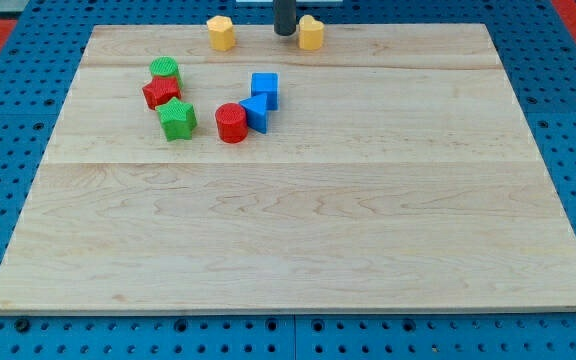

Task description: Move the blue cube to the right side of the blue triangle

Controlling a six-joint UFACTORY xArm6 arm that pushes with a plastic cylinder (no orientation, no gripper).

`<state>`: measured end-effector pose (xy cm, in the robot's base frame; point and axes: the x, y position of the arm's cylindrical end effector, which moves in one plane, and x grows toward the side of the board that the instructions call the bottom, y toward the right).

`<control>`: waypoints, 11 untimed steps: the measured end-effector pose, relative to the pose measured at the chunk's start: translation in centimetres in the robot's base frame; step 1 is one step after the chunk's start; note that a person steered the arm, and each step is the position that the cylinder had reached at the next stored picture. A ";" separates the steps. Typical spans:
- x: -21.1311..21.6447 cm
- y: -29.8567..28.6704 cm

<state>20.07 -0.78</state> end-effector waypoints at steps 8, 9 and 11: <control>12.0 -0.3; 10.3 0.4; 9.8 10.4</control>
